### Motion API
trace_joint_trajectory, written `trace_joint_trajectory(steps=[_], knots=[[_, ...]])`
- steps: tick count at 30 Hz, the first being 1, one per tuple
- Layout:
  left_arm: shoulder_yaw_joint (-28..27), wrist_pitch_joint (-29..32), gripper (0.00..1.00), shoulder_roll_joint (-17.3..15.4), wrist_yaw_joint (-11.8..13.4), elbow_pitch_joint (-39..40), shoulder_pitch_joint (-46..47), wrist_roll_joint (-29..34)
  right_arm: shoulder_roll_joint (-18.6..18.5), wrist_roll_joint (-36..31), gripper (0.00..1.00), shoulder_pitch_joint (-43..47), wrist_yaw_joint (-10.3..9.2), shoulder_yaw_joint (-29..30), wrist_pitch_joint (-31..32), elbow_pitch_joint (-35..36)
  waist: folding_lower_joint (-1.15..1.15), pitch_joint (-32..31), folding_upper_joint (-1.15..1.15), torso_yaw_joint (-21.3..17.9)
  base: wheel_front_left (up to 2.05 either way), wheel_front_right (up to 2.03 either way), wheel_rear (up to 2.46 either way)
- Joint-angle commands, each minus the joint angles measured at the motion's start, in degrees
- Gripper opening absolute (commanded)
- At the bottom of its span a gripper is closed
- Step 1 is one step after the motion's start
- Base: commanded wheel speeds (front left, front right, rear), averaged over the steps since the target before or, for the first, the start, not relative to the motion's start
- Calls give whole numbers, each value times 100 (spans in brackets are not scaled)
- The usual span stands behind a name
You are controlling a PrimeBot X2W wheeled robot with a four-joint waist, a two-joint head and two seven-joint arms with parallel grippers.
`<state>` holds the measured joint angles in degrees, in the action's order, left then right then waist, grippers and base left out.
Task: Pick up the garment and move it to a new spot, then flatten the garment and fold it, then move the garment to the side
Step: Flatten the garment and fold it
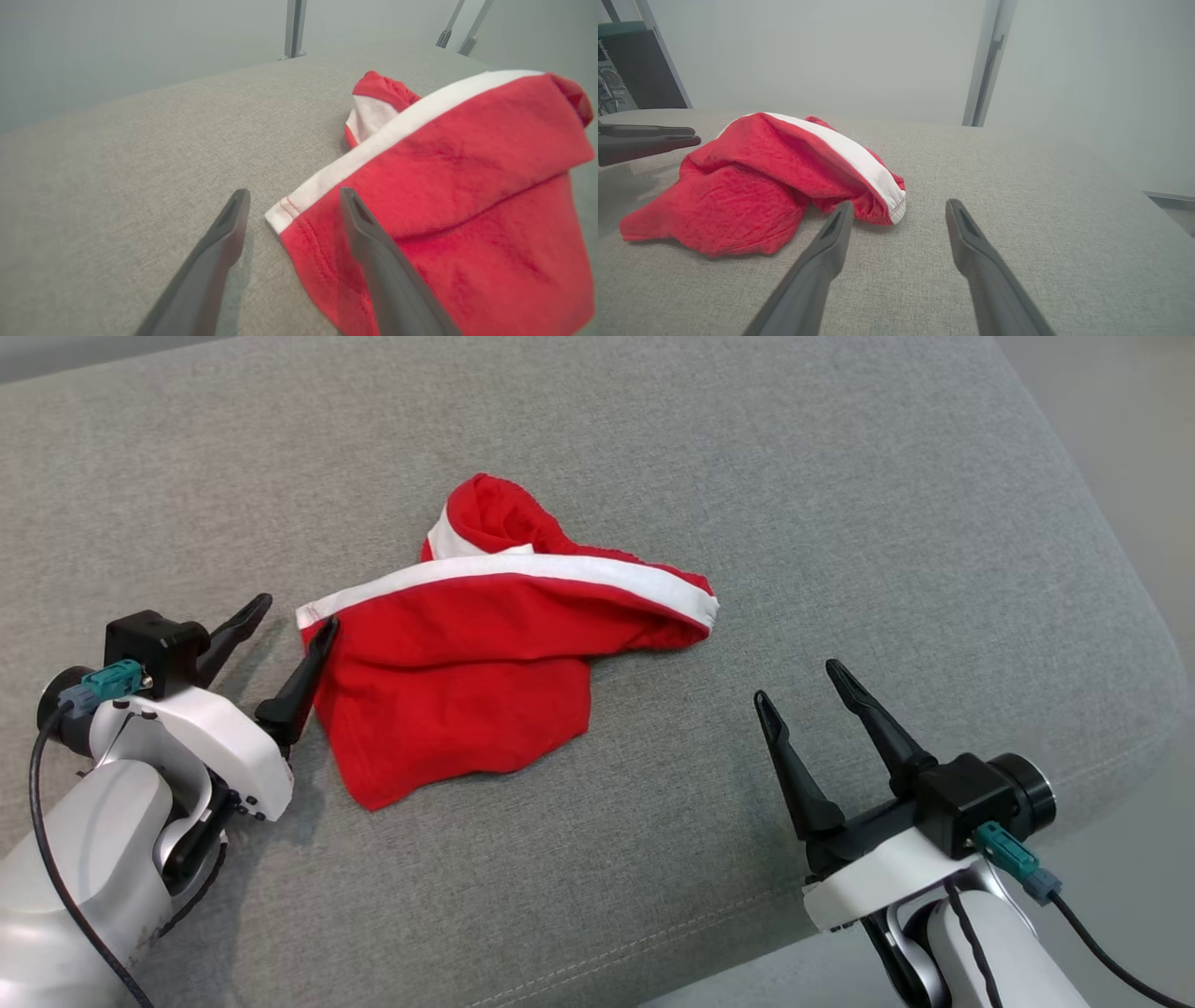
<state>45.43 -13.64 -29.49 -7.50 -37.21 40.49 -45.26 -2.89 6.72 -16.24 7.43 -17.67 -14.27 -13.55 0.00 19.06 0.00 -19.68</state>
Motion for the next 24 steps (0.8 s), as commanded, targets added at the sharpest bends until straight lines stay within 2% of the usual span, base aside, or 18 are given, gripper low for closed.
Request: trace_joint_trajectory(steps=[1,8,15,16,18,19,24], knots=[[-164,-50,100,-210,1,22,223,-24,1,47,100,85,6,-128,-73,203,0,113,0,-124,0,0,0],[-221,-104,100,-297,1,-320,255,-48,1,81,100,122,6,-267,-73,414,0,202,0,-272,0,0,0],[-14,-95,100,-382,1,-368,256,-229,1,110,100,167,6,-282,-73,510,0,277,0,-337,0,0,0],[22,-97,95,-392,1,-357,259,-245,1,110,100,175,6,-284,-73,521,0,286,0,-343,0,0,0],[103,-100,40,-423,1,-309,271,-279,2,120,100,193,6,-286,-73,544,0,304,0,-355,0,0,0],[166,-102,0,-450,1,-270,286,-265,2,122,100,200,6,-288,-73,549,0,310,0,-360,0,0,0],[404,-116,0,-533,1,-25,339,-324,2,163,100,220,6,-263,-73,535,0,315,0,-342,0,0,0]])
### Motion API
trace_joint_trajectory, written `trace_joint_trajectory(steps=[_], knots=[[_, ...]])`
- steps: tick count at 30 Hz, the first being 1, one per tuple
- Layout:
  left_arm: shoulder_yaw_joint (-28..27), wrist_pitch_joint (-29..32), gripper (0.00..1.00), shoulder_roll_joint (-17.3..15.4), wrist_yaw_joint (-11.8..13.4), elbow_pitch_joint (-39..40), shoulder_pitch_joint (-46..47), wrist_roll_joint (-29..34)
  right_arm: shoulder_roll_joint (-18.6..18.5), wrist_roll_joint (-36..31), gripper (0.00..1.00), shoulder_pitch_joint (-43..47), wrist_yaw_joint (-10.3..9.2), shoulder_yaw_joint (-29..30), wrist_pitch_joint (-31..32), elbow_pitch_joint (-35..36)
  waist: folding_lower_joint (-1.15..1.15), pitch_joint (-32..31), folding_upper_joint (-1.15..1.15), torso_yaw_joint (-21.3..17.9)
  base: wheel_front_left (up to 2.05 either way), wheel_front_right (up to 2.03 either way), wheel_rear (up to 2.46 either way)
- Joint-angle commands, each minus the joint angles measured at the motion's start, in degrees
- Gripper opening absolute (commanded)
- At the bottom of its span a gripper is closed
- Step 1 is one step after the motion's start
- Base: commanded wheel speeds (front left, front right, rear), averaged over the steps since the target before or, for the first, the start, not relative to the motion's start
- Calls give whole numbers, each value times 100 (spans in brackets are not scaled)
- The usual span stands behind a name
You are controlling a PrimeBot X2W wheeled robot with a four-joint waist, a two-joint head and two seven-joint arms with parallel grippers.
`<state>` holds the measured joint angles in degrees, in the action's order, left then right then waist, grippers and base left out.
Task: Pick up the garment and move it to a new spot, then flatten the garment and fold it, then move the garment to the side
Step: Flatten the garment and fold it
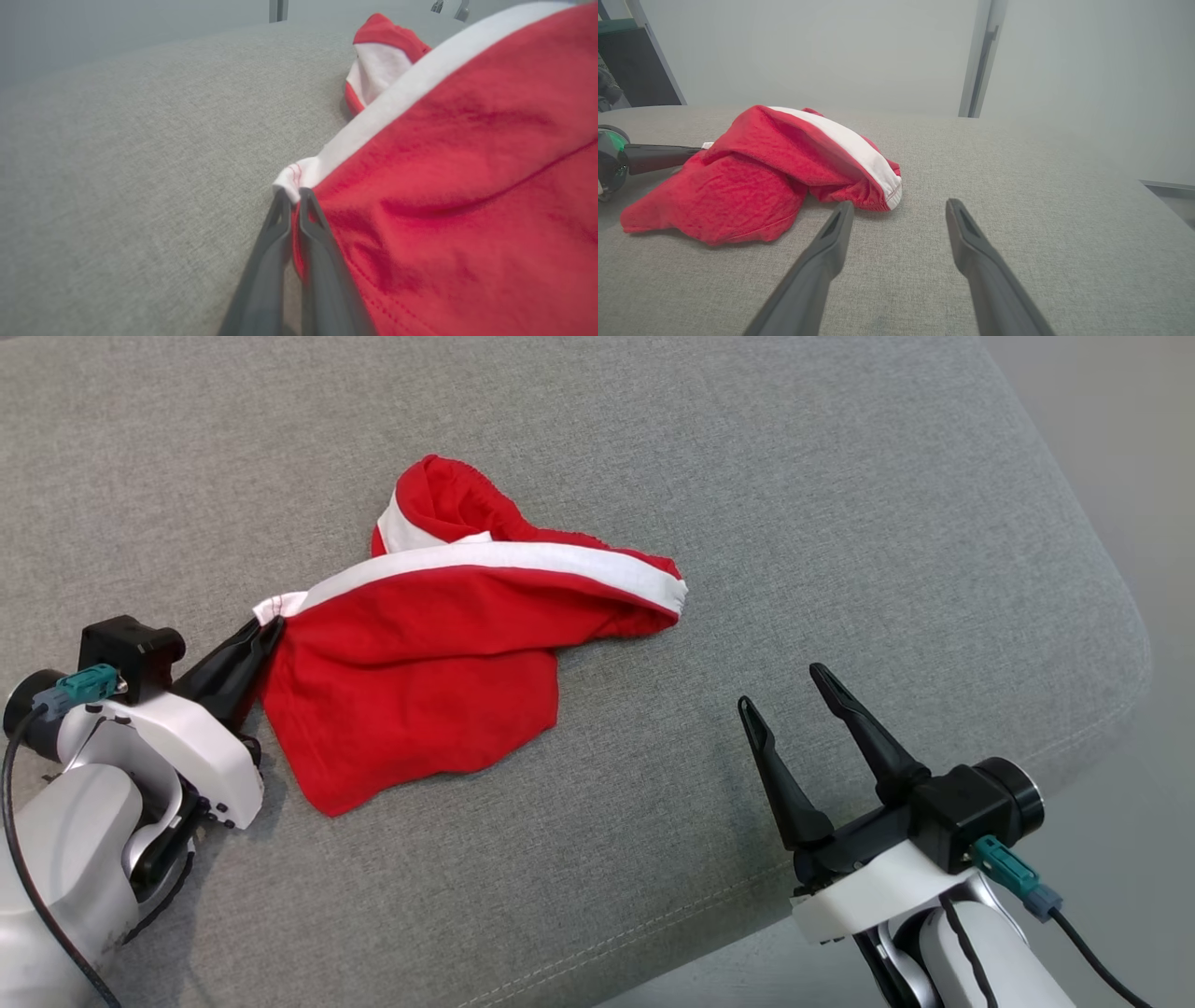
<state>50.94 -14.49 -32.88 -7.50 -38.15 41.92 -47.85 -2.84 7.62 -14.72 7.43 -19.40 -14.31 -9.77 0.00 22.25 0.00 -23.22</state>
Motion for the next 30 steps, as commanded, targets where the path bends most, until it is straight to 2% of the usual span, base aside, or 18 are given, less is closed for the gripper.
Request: trace_joint_trajectory(steps=[1,4,9,16,23,30], knots=[[-141,-37,0,-212,1,122,214,-58,-4,79,100,73,6,-78,-69,144,0,-8,0,28,0,0,0],[-278,-47,0,-227,1,362,281,7,-4,125,100,91,6,18,-69,89,0,-47,0,133,0,0,0],[-1408,-49,0,-158,1,1187,138,547,-4,192,100,-29,6,212,-69,-64,0,-184,0,423,0,0,0],[-2481,-50,0,-34,1,2330,-518,1364,-4,282,100,-271,6,511,-69,-525,0,-506,0,1043,0,0,0],[-2793,-51,0,145,1,2852,-1330,1621,-4,400,100,-303,6,676,-69,-883,0,-662,0,1598,0,0,0],[-2901,-51,0,382,1,2599,-1748,1634,-4,621,100,-515,6,569,-69,-1232,0,-615,0,1848,0,0,0]])
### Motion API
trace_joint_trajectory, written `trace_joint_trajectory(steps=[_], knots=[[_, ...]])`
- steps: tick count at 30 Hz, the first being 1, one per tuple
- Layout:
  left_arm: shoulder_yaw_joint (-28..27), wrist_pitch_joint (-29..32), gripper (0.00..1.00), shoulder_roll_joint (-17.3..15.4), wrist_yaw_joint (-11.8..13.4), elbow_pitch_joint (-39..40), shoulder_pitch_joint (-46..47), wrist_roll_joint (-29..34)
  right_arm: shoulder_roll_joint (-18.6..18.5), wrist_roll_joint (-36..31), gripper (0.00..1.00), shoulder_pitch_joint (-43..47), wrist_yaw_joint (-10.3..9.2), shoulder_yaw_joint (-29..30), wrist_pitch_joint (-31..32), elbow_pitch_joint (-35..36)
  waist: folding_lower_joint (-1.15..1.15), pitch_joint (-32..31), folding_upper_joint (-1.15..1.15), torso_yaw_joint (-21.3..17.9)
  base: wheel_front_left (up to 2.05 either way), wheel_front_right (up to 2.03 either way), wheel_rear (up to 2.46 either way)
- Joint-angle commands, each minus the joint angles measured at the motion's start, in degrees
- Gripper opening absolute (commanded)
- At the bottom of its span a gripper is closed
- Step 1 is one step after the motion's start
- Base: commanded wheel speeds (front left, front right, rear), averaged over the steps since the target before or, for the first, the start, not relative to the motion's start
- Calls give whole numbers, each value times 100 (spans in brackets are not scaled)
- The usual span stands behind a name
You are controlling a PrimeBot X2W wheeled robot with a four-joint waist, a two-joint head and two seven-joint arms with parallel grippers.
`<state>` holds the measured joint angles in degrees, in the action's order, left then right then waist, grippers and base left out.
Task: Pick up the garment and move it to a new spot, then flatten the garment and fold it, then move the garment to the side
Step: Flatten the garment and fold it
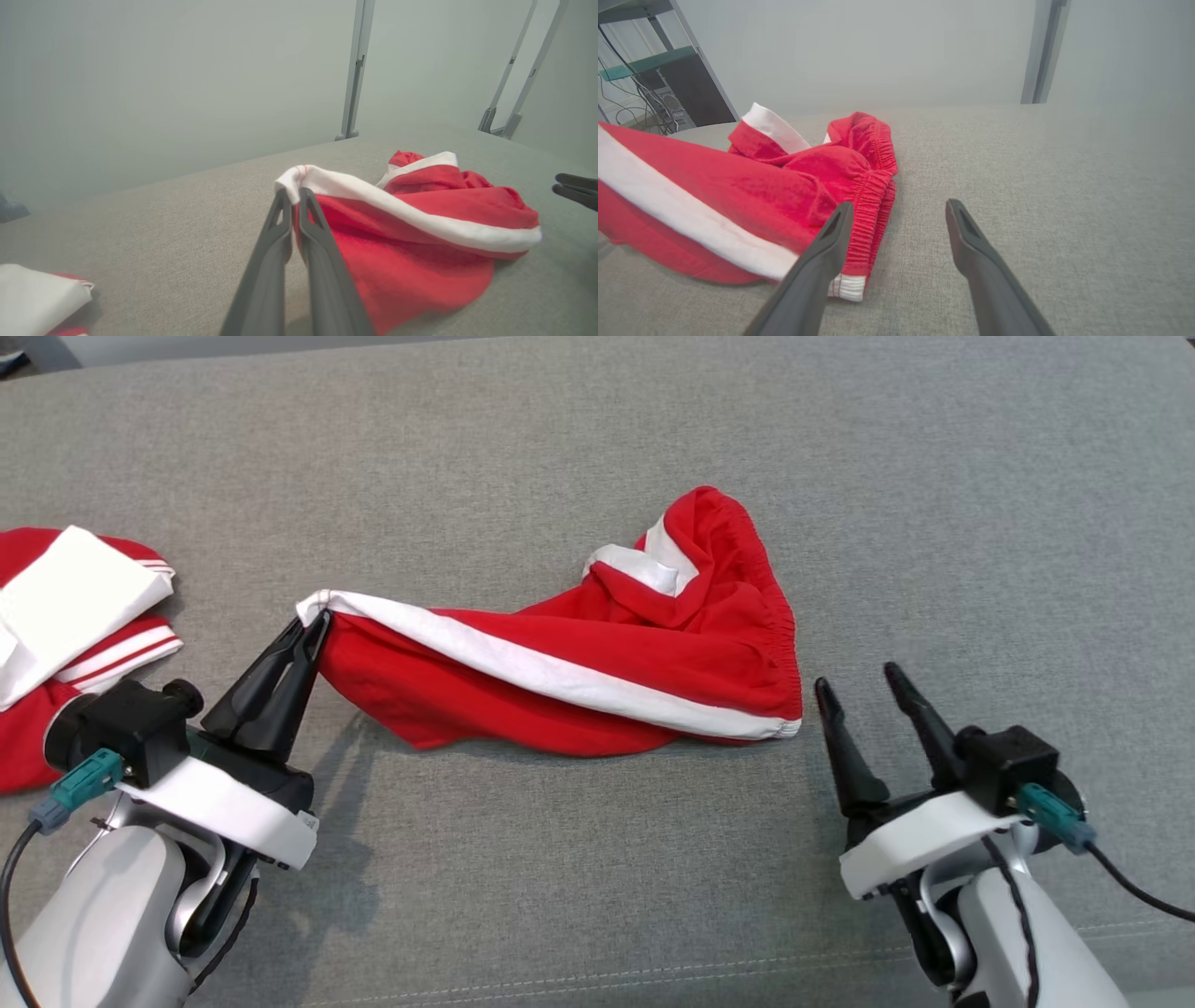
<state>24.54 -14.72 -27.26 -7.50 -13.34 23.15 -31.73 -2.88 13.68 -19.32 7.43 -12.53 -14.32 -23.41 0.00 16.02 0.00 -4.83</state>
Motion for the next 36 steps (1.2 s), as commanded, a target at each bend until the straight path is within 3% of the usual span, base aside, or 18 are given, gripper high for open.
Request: trace_joint_trajectory(steps=[1,10,30,36], knots=[[-280,-28,0,-157,1,91,118,21,1,25,100,-100,6,-169,-67,4,0,19,0,20,0,0,0],[-310,-28,0,-65,1,23,141,31,1,-69,100,-417,6,-894,136,-766,0,59,0,71,0,0,0],[-242,-28,0,38,1,-28,167,10,1,357,100,-686,6,-1085,70,-1441,0,43,0,216,0,0,0],[-214,-28,0,44,1,15,158,21,1,784,100,-704,6,-1150,-13,-1456,0,89,0,237,0,0,0]])
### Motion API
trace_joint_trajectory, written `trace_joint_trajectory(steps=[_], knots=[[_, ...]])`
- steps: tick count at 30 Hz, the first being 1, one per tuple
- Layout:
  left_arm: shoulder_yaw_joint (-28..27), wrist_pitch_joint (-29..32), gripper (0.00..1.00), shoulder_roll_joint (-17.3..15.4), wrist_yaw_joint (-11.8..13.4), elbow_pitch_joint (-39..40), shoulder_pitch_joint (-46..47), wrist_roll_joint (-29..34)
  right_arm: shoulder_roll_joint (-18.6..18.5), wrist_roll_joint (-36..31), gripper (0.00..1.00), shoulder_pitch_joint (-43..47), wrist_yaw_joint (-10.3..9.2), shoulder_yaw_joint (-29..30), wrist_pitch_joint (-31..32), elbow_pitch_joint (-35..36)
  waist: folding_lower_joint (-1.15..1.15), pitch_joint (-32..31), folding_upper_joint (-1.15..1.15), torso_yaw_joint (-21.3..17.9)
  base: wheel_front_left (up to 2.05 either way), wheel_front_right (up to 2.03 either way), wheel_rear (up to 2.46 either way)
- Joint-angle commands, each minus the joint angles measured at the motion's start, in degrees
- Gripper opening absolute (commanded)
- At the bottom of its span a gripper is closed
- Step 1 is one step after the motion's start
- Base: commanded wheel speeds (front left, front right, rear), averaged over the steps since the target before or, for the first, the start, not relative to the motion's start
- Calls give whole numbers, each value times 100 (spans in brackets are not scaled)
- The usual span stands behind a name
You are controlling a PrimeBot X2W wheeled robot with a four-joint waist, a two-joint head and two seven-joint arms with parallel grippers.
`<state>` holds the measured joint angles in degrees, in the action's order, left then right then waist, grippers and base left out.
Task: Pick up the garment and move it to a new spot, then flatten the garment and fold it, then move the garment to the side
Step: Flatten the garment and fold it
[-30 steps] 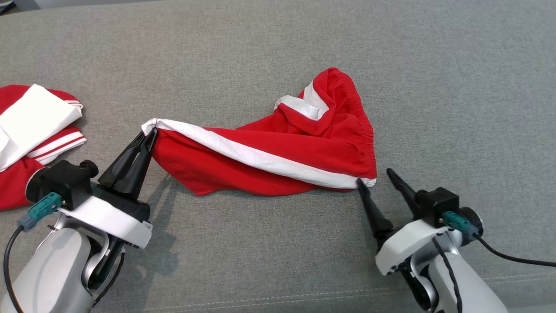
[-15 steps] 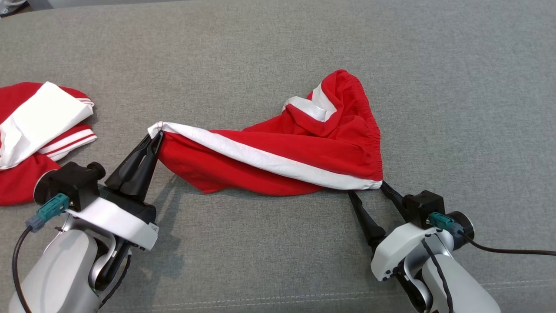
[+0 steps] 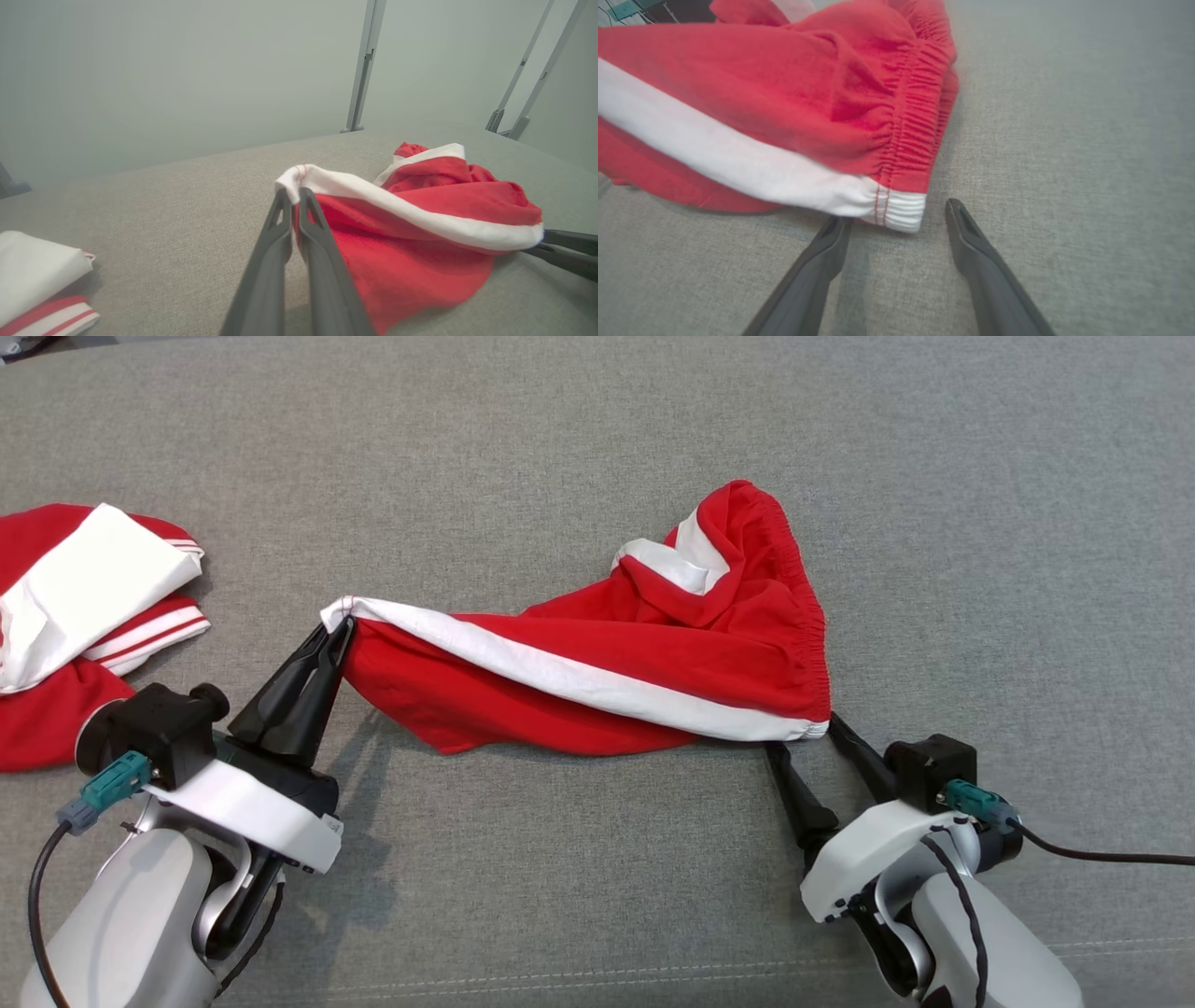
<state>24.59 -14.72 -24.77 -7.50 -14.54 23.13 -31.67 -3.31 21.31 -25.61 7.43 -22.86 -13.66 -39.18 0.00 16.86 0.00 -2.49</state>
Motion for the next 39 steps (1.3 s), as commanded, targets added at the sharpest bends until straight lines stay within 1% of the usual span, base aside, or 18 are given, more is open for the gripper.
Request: trace_joint_trajectory(steps=[1,4,5,6,7,9,14,17,20,24,26,29,32,34,35,36,38,39], knots=[[-214,-28,0,-209,1,137,158,10,43,68,100,-82,6,-178,-89,140,0,15,0,5,0,0,0],[-206,-28,0,-233,1,147,155,-4,43,67,99,-167,6,-308,-111,150,0,45,0,16,0,0,0],[-205,-28,0,-242,1,147,156,-9,43,45,83,-204,6,-348,-116,152,0,56,0,23,0,0,0],[-208,-28,0,-249,1,144,158,-14,43,21,51,-235,6,-388,-120,153,0,66,0,31,0,0,0],[-210,-28,0,-256,1,141,162,-18,43,17,36,-258,6,-419,-123,161,0,76,0,38,0,0,0],[-217,-28,0,-262,1,132,164,-23,43,-6,0,-287,6,-461,-128,213,0,75,0,46,0,0,0],[-249,-28,0,-223,1,9,121,-15,43,-84,0,-115,6,-373,-132,543,0,-42,0,36,0,0,0],[-291,-28,0,-182,1,-144,65,-3,33,23,0,56,6,-480,-132,761,0,-169,0,-1,0,0,0],[-367,-28,0,-168,1,-294,28,-12,-136,425,0,159,6,-716,-133,1076,0,-333,0,-55,0,0,0],[-403,-28,0,-263,1,-467,125,-7,-452,1108,0,24,6,-983,-47,1565,0,-592,0,-128,0,0,0],[-301,-28,0,-381,1,-618,296,-39,-546,1482,0,-218,6,-1100,142,1755,0,-728,0,-165,0,0,0],[-69,-28,0,-609,1,-932,772,-269,-639,1908,0,-835,6,-1053,386,1810,0,-911,0,-195,0,0,0],[363,53,0,-892,1,-1239,1441,-685,-593,2292,0,-1607,6,-889,549,1680,0,-1054,0,-197,0,0,0],[585,236,0,-993,1,-1320,1885,-1262,-538,2525,0,-2111,6,-756,628,1519,0,-1138,0,-188,0,0,0],[656,292,0,-1090,1,-1377,2116,-1448,-536,2594,0,-2354,6,-714,666,1426,0,-1175,0,-174,0,0,0],[646,310,0,-1119,1,-1434,2317,-1734,-523,2677,0,-2572,6,-657,667,1338,0,-1211,0,-163,0,0,0],[865,284,0,-1350,1,-1457,2686,-1845,-536,2804,0,-2923,6,-597,699,1141,0,-1260,0,-140,0,0,0],[910,244,0,-1382,1,-1463,2792,-2010,-555,2844,0,-3040,6,-612,722,1061,0,-1282,0,-123,0,0,0]])
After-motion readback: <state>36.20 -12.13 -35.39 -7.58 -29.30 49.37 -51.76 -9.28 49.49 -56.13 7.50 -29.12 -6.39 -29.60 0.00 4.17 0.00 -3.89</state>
